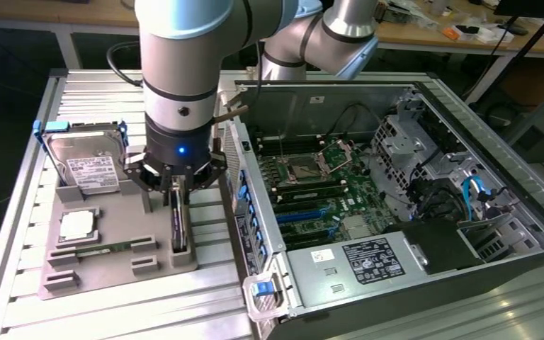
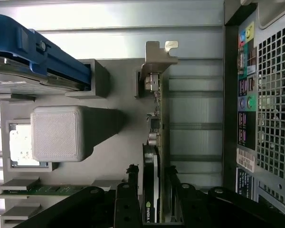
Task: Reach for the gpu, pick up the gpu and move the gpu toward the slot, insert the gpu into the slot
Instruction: 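Pick up the gpu and move the gpu toward the slot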
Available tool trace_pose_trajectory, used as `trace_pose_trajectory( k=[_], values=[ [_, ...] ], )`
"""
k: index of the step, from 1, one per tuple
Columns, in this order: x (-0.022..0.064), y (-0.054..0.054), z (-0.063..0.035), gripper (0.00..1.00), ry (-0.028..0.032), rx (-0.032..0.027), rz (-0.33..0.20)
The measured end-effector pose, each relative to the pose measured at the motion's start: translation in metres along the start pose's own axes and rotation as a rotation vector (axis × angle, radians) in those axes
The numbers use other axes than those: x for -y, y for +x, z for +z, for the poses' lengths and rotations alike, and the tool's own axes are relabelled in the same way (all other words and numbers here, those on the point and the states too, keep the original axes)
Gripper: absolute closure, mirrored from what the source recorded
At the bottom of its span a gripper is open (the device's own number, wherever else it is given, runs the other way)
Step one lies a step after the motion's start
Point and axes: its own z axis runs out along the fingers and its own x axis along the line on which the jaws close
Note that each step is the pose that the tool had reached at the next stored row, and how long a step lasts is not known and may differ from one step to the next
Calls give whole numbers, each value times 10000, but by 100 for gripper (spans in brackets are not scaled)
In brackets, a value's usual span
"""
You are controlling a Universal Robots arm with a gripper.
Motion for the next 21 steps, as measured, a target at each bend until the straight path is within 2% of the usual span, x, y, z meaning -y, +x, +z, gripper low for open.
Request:
trace_pose_trajectory(
  k=[9,14,17,21],
  values=[
    [2,-4,31,64,2,-21,0],
    [1,14,38,64,2,40,-35],
    [1,15,47,64,6,52,-60],
    [2,13,68,64,61,49,-86]
  ],
)
